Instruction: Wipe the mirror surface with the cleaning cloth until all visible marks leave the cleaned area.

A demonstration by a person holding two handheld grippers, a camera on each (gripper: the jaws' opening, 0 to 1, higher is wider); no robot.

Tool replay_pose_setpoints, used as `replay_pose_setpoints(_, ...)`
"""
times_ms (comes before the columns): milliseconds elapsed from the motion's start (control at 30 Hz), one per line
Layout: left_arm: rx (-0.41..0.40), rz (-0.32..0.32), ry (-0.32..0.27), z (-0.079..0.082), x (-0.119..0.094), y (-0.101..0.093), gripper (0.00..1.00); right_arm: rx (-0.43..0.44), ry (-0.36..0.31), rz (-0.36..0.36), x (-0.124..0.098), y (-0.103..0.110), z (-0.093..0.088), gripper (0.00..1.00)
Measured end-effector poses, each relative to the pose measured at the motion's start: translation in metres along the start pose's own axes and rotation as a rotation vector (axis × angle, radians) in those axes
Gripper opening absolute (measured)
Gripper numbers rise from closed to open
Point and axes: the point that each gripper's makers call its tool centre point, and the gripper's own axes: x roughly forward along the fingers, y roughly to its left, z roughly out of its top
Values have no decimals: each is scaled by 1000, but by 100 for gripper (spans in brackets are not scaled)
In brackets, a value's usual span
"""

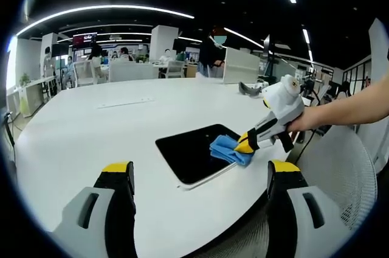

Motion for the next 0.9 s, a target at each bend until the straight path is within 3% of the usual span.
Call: replay_pose_setpoints(900, -2, -4, -1, 0, 0, -1, 89, 18, 20, -18, -13, -27, -19, 0)
